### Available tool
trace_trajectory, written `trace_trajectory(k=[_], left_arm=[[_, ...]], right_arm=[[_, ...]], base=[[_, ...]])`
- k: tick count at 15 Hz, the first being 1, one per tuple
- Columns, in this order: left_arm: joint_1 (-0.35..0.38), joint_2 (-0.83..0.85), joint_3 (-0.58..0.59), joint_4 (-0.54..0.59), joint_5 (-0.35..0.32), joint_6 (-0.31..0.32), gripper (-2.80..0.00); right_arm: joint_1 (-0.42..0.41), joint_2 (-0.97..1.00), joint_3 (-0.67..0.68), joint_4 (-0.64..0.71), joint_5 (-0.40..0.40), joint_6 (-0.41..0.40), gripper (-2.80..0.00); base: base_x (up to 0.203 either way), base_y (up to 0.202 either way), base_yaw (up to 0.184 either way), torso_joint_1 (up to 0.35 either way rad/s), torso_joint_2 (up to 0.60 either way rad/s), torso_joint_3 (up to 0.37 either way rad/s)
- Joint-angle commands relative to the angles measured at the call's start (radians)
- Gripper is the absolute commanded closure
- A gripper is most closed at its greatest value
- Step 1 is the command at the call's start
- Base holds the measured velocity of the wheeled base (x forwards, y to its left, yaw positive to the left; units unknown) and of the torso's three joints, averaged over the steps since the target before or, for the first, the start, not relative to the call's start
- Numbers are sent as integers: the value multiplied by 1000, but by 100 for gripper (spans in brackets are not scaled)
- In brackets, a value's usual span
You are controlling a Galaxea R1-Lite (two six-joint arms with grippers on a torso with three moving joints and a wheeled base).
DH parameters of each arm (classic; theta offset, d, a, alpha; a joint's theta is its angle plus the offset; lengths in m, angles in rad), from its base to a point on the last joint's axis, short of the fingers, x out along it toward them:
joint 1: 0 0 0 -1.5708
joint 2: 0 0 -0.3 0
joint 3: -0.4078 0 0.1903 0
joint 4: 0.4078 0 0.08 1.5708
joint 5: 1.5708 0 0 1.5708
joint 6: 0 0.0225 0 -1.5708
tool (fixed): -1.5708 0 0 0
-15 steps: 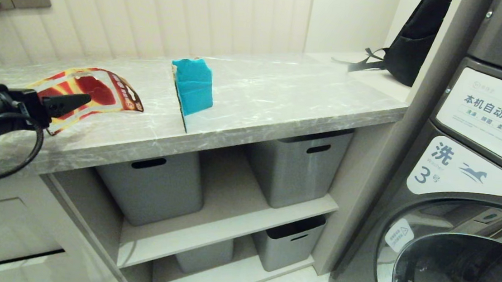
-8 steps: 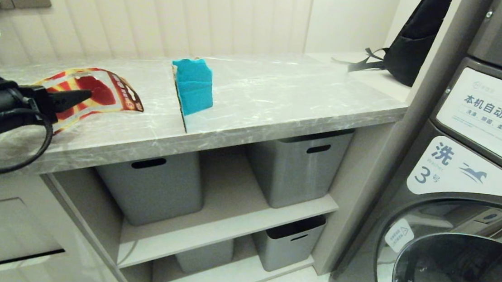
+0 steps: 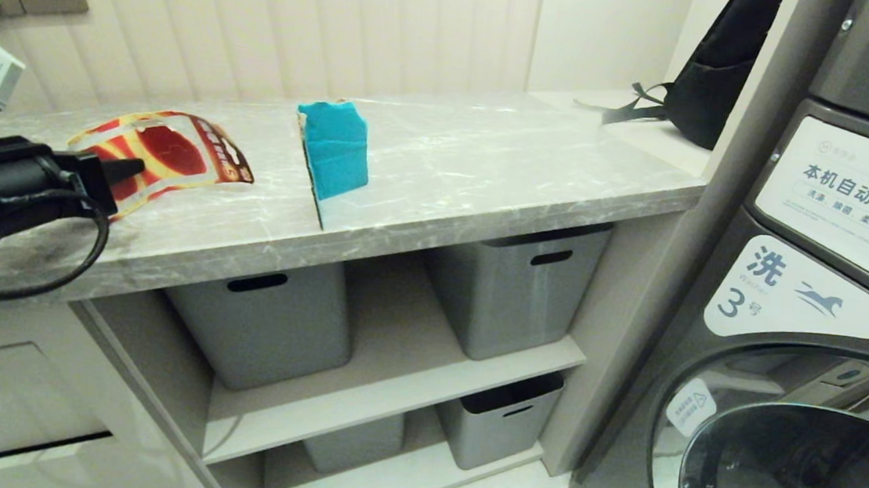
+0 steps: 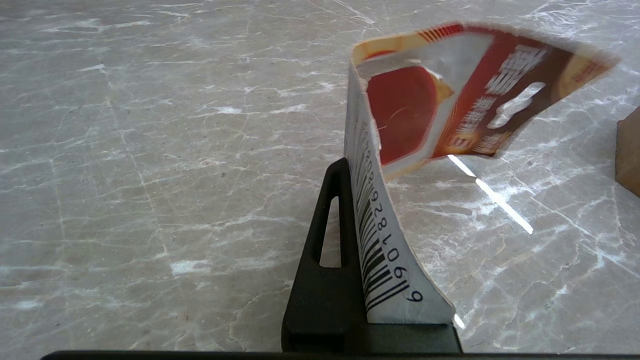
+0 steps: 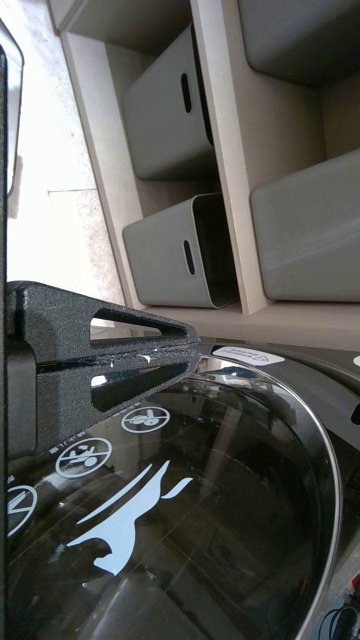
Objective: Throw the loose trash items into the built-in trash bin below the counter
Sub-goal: Pick up the garbage, then put the garbage in the trash can
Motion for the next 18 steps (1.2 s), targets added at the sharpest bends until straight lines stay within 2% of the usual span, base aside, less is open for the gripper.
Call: trace_trajectory(k=[1,6,10,13,16,18], left_arm=[[-2,3,0,-2,-2,0,0],[0,-54,16,11,0,-1,0],[15,-370,93,122,2,-39,0],[76,-608,123,293,-2,-50,0],[158,-818,116,596,-31,-51,0],[175,-943,120,770,-39,-51,0]], right_arm=[[0,-2,0,0,1,-1,0],[0,-2,0,0,1,-1,0],[0,-2,0,0,1,-1,0],[0,-2,0,0,1,-1,0],[0,-2,0,0,1,-1,0],[0,-2,0,0,1,-1,0]], base=[[0,0,0,0,0,0],[0,0,0,0,0,0],[0,0,0,0,0,0],[0,0,0,0,0,0],[0,0,0,0,0,0],[0,0,0,0,0,0]])
